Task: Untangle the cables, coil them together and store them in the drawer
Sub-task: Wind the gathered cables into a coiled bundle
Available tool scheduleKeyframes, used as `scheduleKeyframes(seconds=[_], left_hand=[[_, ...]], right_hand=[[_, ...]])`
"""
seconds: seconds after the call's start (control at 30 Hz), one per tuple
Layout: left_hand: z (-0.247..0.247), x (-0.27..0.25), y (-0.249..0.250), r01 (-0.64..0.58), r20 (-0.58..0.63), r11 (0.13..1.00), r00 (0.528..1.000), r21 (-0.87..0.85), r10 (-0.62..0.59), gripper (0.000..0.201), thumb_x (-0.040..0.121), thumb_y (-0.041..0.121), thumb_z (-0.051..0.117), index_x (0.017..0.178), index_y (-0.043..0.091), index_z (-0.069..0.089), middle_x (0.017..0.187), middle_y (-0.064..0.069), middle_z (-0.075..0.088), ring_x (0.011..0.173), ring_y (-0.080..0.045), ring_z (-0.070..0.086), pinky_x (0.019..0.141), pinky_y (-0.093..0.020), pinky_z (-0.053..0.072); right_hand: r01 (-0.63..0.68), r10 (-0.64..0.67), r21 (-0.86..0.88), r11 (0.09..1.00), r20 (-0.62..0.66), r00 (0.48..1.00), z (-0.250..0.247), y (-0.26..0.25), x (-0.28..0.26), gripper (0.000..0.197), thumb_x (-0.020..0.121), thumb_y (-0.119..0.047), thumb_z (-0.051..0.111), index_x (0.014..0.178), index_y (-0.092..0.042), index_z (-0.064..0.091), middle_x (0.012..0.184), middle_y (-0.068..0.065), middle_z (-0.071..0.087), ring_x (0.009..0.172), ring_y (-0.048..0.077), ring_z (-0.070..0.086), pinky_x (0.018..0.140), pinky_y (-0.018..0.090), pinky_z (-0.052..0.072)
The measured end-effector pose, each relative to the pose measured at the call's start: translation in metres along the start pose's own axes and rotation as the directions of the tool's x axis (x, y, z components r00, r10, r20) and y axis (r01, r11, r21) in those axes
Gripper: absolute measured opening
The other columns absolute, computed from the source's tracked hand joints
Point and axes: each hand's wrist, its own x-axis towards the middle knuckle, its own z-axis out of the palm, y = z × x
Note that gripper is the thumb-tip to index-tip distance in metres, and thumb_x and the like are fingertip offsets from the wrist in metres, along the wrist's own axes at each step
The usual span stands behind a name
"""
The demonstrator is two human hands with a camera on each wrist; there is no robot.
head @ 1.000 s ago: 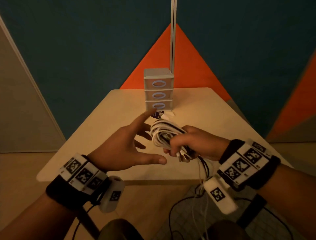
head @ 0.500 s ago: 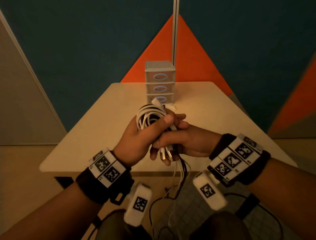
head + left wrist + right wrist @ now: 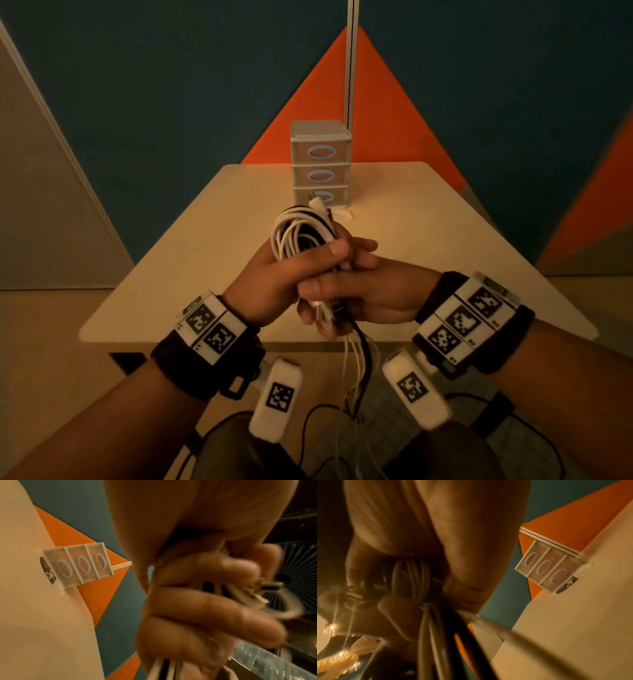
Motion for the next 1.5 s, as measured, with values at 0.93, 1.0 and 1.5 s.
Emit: scheduleKeyframes(seconds=[0.93, 1.0, 1.5], left_hand=[[-0.043, -0.005, 0.008, 0.093, -0.008, 0.448, 0.982, 0.889, -0.188, 0.053, 0.081, 0.034, 0.082, 0.129, 0.04, 0.059, 0.093, 0.029, 0.064, 0.082, 0.012, 0.061, 0.07, -0.006, 0.043], [-0.044, -0.005, 0.004, 0.108, -0.006, 0.425, 0.972, 0.899, -0.233, 0.051, 0.08, 0.041, 0.08, 0.128, 0.039, 0.06, 0.096, 0.027, 0.066, 0.083, 0.01, 0.062, 0.072, -0.008, 0.046], [-0.015, -0.004, -0.013, 0.066, -0.066, -0.023, 0.998, 0.998, -0.001, 0.034, 0.081, 0.03, 0.074, 0.111, 0.02, 0.062, 0.102, -0.003, 0.053, 0.092, -0.025, 0.052, 0.065, -0.042, 0.054]], right_hand=[[-0.343, 0.228, -0.346, 0.873, -0.333, 0.915, -0.045, 0.03, -0.03, 0.04, 0.105, -0.046, 0.04, 0.077, -0.02, 0.048, 0.061, -0.006, 0.027, 0.048, 0.008, 0.02, 0.045, 0.025, 0.017], [-0.361, 0.245, -0.34, 0.868, -0.34, 0.908, -0.045, 0.028, -0.03, 0.039, 0.105, -0.045, 0.041, 0.077, -0.02, 0.048, 0.061, -0.005, 0.027, 0.048, 0.009, 0.019, 0.046, 0.026, 0.016], [-0.38, 0.334, -0.12, 0.917, -0.291, 0.897, -0.044, 0.02, -0.02, 0.042, 0.106, -0.044, 0.037, 0.071, -0.021, 0.044, 0.059, -0.005, 0.024, 0.047, 0.009, 0.014, 0.047, 0.027, 0.009]])
